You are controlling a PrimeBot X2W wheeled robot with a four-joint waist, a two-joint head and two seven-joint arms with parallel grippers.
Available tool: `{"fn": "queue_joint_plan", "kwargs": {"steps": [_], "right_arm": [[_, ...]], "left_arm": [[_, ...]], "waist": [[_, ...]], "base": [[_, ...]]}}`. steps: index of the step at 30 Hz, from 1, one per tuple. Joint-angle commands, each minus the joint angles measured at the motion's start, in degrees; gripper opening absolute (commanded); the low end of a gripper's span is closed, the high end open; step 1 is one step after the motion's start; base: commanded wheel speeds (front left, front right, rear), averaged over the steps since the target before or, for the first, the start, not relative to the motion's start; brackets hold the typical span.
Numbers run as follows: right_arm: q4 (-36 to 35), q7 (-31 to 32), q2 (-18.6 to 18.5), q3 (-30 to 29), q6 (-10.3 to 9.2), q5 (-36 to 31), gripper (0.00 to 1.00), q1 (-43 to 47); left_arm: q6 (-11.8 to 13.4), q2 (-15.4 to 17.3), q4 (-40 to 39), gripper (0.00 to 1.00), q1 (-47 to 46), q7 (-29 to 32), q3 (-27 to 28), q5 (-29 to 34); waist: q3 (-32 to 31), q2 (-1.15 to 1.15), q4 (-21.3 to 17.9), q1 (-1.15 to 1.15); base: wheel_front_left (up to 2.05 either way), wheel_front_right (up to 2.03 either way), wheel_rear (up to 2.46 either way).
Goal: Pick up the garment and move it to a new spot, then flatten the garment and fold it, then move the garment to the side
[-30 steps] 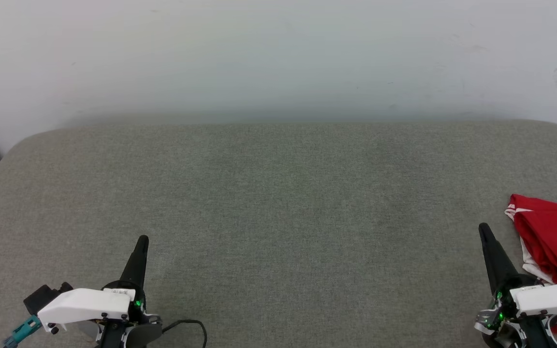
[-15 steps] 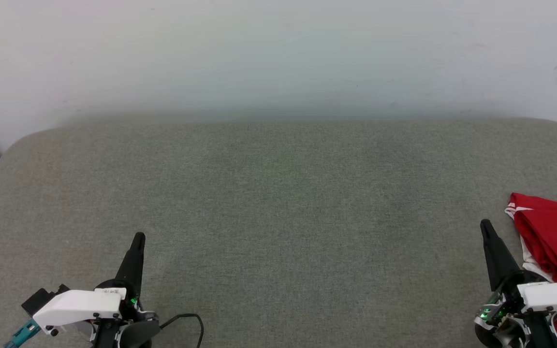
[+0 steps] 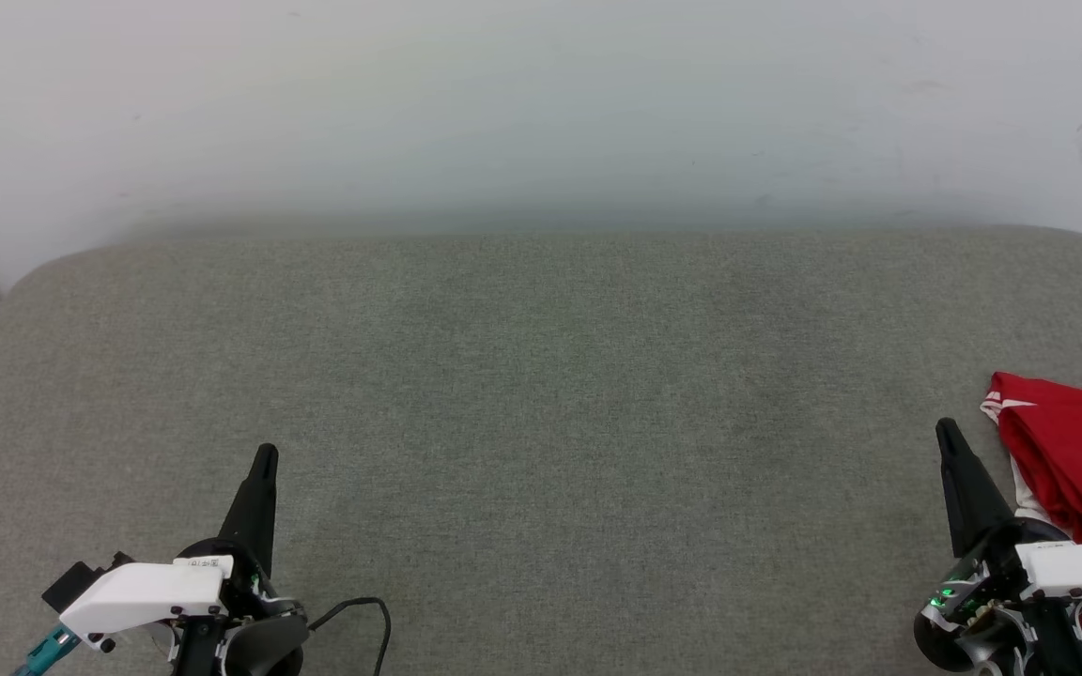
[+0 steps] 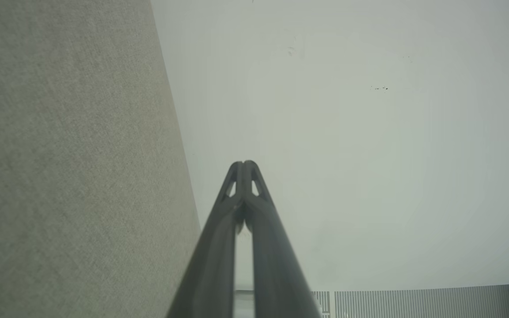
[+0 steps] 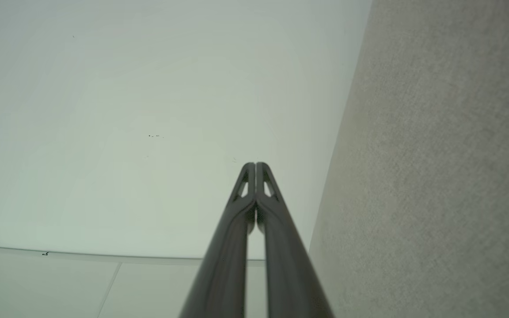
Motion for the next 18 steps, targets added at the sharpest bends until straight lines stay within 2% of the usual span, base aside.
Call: {"fn": "queue_joint_plan", "kwargs": {"steps": [1, 18], "right_arm": [[0.1, 0.2, 0.0, 0.0, 0.0, 0.2, 0.0, -0.7], [0.1, 0.2, 0.0, -0.1, 0.0, 0.2, 0.0, -0.7]], "left_arm": [[-0.2, 0.0, 0.1, 0.0, -0.5, 0.0, 0.2, -0.2], [-0.2, -0.1, 0.0, 0.0, -0.5, 0.1, 0.3, -0.1]], "waist": [[0.0, 0.0, 0.0, 0.0], [0.0, 0.0, 0.0, 0.0]], "base": [[0.0, 0.0, 0.0], [0.0, 0.0, 0.0]]}}
